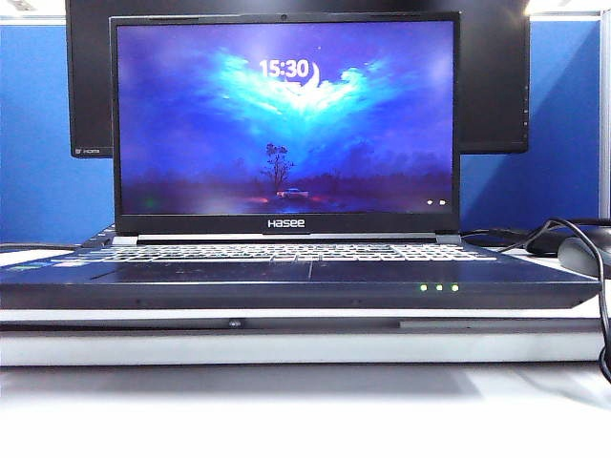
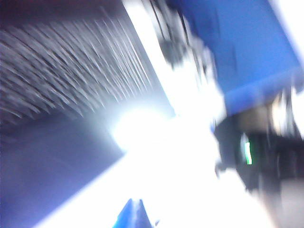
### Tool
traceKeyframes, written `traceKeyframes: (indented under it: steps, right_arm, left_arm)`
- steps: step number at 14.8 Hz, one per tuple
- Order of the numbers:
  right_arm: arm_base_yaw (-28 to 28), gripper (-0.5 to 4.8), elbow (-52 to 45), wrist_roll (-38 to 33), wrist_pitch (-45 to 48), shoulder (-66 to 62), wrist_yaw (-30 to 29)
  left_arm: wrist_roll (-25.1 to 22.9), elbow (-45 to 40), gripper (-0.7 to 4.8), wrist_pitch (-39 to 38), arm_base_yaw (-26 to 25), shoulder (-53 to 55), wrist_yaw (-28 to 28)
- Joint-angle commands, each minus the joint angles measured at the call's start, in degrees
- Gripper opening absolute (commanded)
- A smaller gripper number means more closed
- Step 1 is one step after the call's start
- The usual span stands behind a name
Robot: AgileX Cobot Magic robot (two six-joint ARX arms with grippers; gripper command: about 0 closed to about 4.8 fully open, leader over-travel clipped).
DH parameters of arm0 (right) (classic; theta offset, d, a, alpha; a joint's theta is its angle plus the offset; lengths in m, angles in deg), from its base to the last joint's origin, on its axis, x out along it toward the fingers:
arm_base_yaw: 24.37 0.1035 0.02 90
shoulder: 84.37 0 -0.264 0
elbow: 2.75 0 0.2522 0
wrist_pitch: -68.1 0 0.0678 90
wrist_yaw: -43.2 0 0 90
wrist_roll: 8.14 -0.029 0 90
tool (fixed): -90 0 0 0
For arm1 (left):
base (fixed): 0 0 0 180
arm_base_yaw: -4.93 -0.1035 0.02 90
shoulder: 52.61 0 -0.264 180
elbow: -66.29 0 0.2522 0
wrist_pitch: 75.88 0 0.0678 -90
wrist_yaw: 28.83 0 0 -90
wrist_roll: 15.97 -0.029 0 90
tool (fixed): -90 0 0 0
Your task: Close the lid of the black laptop.
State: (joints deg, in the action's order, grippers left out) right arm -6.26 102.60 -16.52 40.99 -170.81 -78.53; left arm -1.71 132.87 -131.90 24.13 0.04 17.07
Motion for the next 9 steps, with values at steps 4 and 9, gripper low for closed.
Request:
traceKeyframes:
  steps: [4,9]
  right_arm:
    - [4.1,-0.05,10.5,4.7,-10.7,-4.7,2.3]
    - [3.7,-0.05,10.8,12.8,-19.9,-5.0,11.4]
  left_arm:
    - [-0.5,0.2,-0.05,-1.1,20.8,12.4,11.6]
    - [-2.3,0.2,-0.05,-4.0,23.2,19.3,13.2]
